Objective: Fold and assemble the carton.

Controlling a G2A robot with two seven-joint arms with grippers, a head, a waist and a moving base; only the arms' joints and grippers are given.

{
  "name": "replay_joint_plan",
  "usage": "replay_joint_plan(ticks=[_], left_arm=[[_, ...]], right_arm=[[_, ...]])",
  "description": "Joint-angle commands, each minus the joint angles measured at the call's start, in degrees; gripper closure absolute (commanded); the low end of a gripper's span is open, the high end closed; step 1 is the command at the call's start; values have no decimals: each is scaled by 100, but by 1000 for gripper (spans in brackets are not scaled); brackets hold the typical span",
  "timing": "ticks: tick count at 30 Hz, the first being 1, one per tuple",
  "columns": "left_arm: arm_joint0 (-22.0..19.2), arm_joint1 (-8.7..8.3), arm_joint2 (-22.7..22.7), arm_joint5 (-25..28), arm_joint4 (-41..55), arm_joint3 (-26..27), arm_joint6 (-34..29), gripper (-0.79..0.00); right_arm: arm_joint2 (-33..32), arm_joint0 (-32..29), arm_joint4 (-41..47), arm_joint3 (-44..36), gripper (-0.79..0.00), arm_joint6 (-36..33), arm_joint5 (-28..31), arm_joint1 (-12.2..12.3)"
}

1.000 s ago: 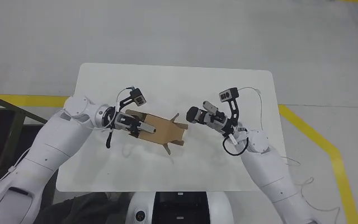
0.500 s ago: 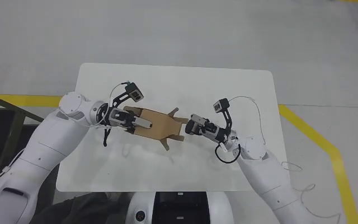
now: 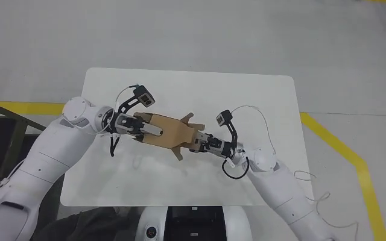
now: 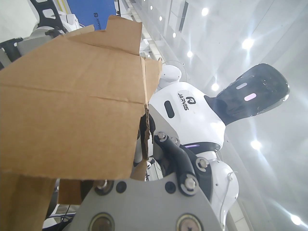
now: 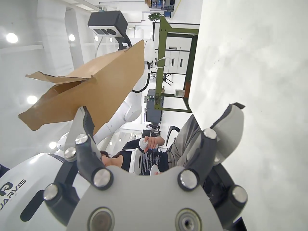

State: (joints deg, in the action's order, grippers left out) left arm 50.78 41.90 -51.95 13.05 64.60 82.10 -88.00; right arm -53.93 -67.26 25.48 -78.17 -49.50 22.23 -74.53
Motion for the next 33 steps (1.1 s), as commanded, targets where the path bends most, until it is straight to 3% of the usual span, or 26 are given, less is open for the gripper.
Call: replay_joint_plan(ticks=[1, 7, 33], left_arm=[[-24, 4, 30, 13, -35, -12, 0, 0], [-72, 15, 111, 29, -93, -69, 0, 0], [-208, -15, 312, -15, 12, -70, 0, 0]], right_arm=[[89, 37, 30, -26, -785, -33, 30, -25], [230, 73, 220, -90, -785, -175, 34, -70], [530, 92, -399, -344, -785, 156, -43, -144]])
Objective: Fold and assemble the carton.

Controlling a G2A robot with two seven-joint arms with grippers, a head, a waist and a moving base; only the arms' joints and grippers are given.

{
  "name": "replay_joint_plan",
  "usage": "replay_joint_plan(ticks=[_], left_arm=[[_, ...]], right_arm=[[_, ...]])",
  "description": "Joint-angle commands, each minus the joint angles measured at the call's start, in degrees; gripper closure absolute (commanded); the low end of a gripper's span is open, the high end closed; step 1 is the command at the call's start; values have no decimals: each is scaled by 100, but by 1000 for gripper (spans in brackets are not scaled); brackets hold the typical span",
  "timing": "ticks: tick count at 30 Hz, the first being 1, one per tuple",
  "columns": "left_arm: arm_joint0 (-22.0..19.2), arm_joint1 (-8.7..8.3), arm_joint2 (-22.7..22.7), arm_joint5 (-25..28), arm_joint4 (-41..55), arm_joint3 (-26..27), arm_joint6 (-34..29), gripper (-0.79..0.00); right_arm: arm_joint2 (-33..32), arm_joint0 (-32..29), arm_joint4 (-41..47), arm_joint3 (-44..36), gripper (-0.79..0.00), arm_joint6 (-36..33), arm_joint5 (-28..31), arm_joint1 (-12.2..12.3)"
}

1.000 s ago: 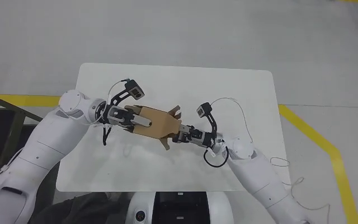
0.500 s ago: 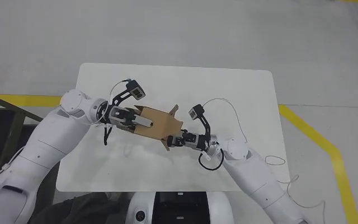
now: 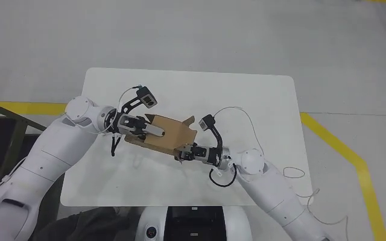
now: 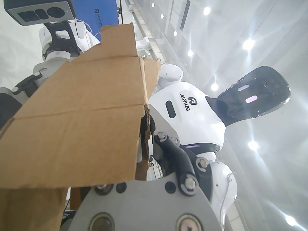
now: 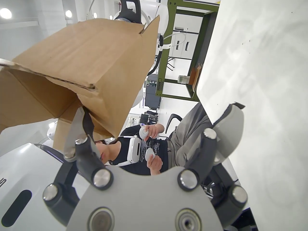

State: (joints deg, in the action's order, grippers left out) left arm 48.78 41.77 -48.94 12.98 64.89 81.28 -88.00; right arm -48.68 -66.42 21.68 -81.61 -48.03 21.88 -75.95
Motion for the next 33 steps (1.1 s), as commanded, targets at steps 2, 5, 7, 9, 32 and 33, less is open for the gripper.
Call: replay_joint_plan(ticks=[2, 5, 7, 9, 32, 33], left_arm=[[-32, -4, 42, -9, -105, 44, 0, 0], [-52, -5, 83, -5, -183, 61, 0, 0], [-66, -6, 105, -1, -218, 60, 0, 0], [-80, -7, 119, -2, -230, 52, 0, 0], [-134, -135, 605, -336, -235, 165, 0, 0], [-148, -141, 648, -349, -227, 165, 0, 0]], right_arm=[[11, 17, -44, 0, -785, 27, -26, -5], [8, 24, -68, -4, -785, 58, -68, -7], [5, 21, -84, -14, -785, 76, -101, -8], [-1, 16, -96, -13, -785, 92, -144, -6], [-1263, -366, 1035, -306, -785, -184, 1109, 211], [-1291, -357, 1106, -291, -785, -210, 1150, 213]])
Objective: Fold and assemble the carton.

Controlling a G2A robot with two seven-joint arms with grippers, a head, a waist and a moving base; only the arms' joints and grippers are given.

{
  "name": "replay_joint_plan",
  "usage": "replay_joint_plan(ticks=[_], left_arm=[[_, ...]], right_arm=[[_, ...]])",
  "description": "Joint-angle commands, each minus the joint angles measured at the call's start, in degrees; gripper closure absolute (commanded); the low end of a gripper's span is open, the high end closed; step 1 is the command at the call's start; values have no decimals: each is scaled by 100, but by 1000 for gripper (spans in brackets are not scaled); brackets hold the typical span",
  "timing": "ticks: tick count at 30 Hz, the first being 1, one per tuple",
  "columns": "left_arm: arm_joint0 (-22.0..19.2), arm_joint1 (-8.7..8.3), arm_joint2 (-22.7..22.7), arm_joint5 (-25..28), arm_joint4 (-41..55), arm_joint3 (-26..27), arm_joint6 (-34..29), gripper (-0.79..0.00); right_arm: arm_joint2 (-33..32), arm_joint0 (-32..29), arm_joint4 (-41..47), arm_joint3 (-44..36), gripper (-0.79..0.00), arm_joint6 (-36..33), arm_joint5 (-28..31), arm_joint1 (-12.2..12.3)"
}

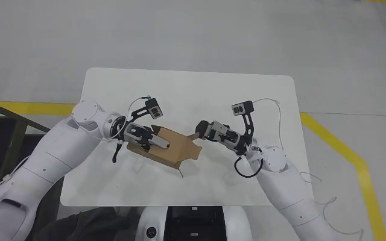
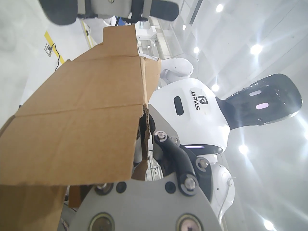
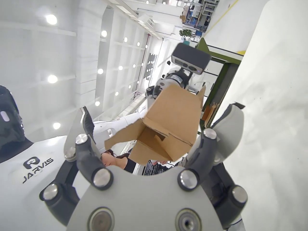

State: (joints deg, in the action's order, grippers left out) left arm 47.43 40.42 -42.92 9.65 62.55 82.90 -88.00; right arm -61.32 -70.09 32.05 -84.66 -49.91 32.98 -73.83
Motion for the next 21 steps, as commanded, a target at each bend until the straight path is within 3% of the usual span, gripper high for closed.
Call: replay_joint_plan(ticks=[1, 10, 21], left_arm=[[-27, -11, 86, -22, 13, -5, 0, 0], [-215, -24, 289, 124, 94, -203, 0, 0], [-307, -28, 369, 243, 210, -192, 0, 0]], right_arm=[[-43, 18, 145, 17, -785, -69, 74, 2], [155, -22, 1257, -254, -785, -1328, -168, 1], [529, 90, 1252, -287, -785, -1488, -404, -69]])
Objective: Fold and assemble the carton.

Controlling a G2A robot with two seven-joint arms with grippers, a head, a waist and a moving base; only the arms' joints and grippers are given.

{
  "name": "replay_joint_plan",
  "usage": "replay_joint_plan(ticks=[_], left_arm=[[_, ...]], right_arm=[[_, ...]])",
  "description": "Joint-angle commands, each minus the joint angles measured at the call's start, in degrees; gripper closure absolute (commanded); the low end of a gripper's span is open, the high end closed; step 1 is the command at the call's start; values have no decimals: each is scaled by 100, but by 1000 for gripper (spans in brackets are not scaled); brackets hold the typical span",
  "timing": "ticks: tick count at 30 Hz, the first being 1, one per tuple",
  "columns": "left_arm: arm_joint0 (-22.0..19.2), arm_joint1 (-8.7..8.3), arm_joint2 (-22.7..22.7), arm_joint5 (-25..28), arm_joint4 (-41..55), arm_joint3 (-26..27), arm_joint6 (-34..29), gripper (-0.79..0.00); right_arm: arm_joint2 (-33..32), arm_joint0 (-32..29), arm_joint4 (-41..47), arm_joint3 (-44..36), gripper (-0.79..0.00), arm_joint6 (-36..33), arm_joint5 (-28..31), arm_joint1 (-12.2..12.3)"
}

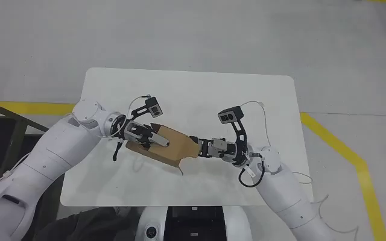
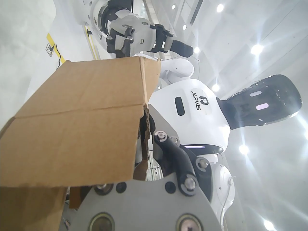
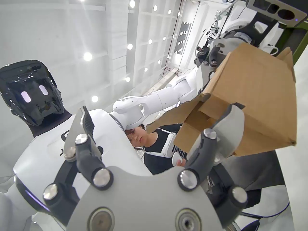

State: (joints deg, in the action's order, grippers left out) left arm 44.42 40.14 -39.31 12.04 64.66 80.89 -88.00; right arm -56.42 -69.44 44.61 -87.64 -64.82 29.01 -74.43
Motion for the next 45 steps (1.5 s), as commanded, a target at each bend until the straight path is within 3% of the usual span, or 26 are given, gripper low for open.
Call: replay_joint_plan(ticks=[1, 7, 16, 21, 28, 36, 45], left_arm=[[-14, -2, 13, 19, -10, 8, 0, 0], [-47, -16, -41, 193, -34, -145, 0, 0], [-9, 36, -338, 487, 62, -715, 64, 0], [34, 129, -455, 563, 66, -949, 577, 0], [86, 241, -497, 457, -190, -864, 733, 0], [260, 286, -645, 178, -165, -795, 186, 0], [533, 274, -773, -97, -298, -509, 0, 0]], right_arm=[[77, 55, -21, 21, -785, 5, -7, -21], [82, 104, -73, 41, -785, 94, 38, -40], [-339, -334, -37, -306, -785, 160, -3, 65], [-218, -481, -86, -468, -785, 48, -282, 78], [111, -287, -241, -360, -785, 155, -293, 5], [-76, -163, -339, -77, -785, 719, 37, -22], [-33, -222, -323, -147, -785, 720, -19, -30]])
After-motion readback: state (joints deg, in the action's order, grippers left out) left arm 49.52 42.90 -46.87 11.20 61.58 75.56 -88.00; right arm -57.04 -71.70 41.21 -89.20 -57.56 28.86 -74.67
